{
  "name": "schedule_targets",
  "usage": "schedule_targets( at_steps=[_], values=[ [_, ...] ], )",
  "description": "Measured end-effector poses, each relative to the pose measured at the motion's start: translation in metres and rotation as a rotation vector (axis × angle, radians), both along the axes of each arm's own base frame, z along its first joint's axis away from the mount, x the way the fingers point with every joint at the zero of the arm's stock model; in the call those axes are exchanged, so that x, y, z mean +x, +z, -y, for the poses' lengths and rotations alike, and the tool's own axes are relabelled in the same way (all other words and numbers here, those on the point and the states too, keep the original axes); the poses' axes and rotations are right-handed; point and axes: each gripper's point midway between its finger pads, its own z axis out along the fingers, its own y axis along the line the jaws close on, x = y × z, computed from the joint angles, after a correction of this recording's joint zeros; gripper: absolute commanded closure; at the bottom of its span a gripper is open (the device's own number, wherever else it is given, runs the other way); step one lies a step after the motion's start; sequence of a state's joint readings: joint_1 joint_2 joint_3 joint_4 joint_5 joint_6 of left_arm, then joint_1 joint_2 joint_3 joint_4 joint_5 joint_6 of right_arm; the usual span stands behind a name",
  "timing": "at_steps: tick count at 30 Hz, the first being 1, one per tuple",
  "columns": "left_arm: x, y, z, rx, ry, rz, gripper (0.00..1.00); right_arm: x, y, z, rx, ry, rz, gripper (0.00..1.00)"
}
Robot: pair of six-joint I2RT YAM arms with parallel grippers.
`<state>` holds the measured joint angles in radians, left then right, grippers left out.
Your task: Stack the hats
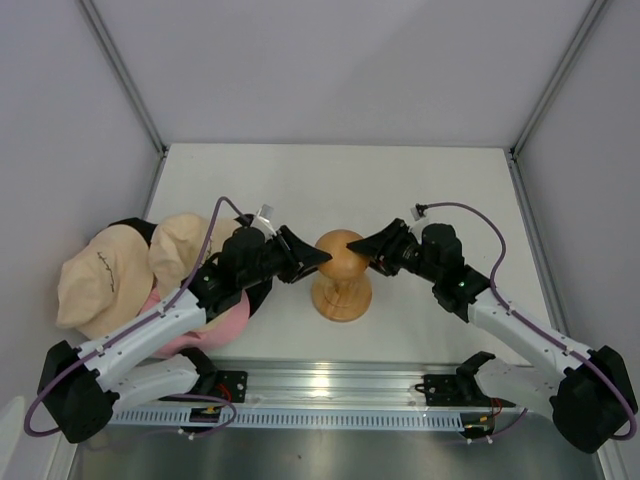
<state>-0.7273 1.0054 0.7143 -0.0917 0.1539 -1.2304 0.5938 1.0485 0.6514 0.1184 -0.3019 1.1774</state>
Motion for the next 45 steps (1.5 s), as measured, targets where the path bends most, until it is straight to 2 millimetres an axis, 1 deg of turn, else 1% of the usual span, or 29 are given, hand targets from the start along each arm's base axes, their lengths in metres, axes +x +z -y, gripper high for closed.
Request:
schedule_targets(
  at_steps=[1,2,4,5,6,7,8,9,10,11,12,13,14,16,17,19,22,25,27,29,32,33,35,37,38,39,40,42,45],
  values=[
    [0.000,0.000,0.000,0.000,0.002,-0.002,0.82,0.000,0.000,0.000,-0.001,-0.004,-0.001,0.68],
    [-0.001,0.000,0.000,0.001,0.003,-0.002,0.80,0.000,0.000,0.000,-0.001,-0.007,-0.001,0.60],
    [0.000,-0.001,-0.001,0.005,0.006,-0.002,0.73,0.000,-0.001,0.000,-0.002,-0.011,-0.002,0.48],
    [-0.001,0.000,-0.001,0.008,0.005,-0.002,0.68,0.000,0.000,-0.001,-0.003,-0.012,0.004,0.37],
    [-0.003,0.001,0.001,0.010,-0.005,0.000,0.60,-0.001,0.000,-0.002,-0.012,-0.005,0.012,0.32],
    [-0.006,0.004,0.003,0.020,-0.021,0.012,0.57,-0.005,-0.002,-0.004,-0.032,0.012,0.015,0.27],
    [-0.008,0.004,0.003,0.047,-0.034,0.025,0.49,-0.010,-0.004,-0.006,-0.052,0.031,0.017,0.18],
    [-0.010,0.002,0.001,0.079,-0.043,0.031,0.46,-0.013,-0.008,-0.006,-0.078,0.041,0.013,0.14],
    [-0.010,0.000,-0.001,0.108,-0.044,0.036,0.41,-0.016,-0.013,-0.005,-0.112,0.052,0.004,0.12],
    [-0.010,-0.002,-0.004,0.136,-0.040,0.042,0.35,-0.018,-0.015,-0.004,-0.134,0.060,0.001,0.08],
    [-0.009,-0.003,-0.007,0.163,-0.036,0.052,0.28,-0.018,-0.015,-0.002,-0.155,0.062,0.006,0.06],
    [-0.008,-0.004,-0.011,0.187,-0.032,0.060,0.24,-0.018,-0.015,0.001,-0.178,0.058,0.007,0.04],
    [-0.008,-0.004,-0.014,0.207,-0.024,0.067,0.22,-0.017,-0.015,0.004,-0.198,0.056,0.007,0.04],
    [-0.007,-0.002,-0.022,0.242,-0.010,0.082,0.13,-0.015,-0.014,0.012,-0.230,0.045,0.005,0.01],
    [-0.007,0.000,-0.026,0.259,-0.003,0.093,0.13,-0.014,-0.013,0.017,-0.243,0.038,0.005,0.01],
    [-0.008,0.007,-0.035,0.291,0.011,0.120,0.07,-0.011,-0.013,0.028,-0.268,0.019,0.001,0.00],
    [-0.010,0.025,-0.048,0.335,0.021,0.164,0.05,-0.010,-0.013,0.046,-0.308,-0.009,-0.002,0.01],
    [-0.012,0.052,-0.062,0.372,0.035,0.223,0.04,-0.008,-0.015,0.072,-0.370,-0.046,-0.027,0.00],
    [-0.015,0.073,-0.074,0.390,0.051,0.265,0.04,-0.006,-0.009,0.087,-0.406,-0.067,-0.029,0.00],
    [-0.020,0.099,-0.090,0.399,0.085,0.320,0.05,-0.001,0.008,0.100,-0.442,-0.085,0.005,0.01],
    [-0.034,0.135,-0.128,0.414,0.177,0.384,0.05,0.003,0.045,0.115,-0.504,-0.102,0.095,0.00],
    [-0.037,0.142,-0.140,0.421,0.212,0.394,0.04,0.004,0.056,0.118,-0.519,-0.105,0.125,0.00],
    [-0.047,0.153,-0.174,0.451,0.309,0.405,0.02,0.007,0.082,0.123,-0.551,-0.114,0.198,0.01],
    [-0.057,0.156,-0.209,0.505,0.409,0.395,0.03,0.009,0.100,0.125,-0.568,-0.114,0.254,0.00],
    [-0.060,0.155,-0.224,0.538,0.457,0.384,0.05,0.011,0.105,0.125,-0.576,-0.109,0.268,0.00],
    [-0.061,0.152,-0.235,0.567,0.492,0.372,0.07,0.014,0.108,0.124,-0.583,-0.102,0.280,0.00],
    [-0.061,0.148,-0.244,0.604,0.525,0.358,0.13,0.018,0.111,0.121,-0.584,-0.092,0.290,0.00],
    [-0.056,0.130,-0.252,0.702,0.545,0.317,0.17,0.028,0.112,0.116,-0.590,-0.067,0.300,0.01],
    [-0.045,0.097,-0.253,0.879,0.516,0.231,0.20,0.045,0.100,0.105,-0.600,-0.022,0.275,0.01]
  ],
)
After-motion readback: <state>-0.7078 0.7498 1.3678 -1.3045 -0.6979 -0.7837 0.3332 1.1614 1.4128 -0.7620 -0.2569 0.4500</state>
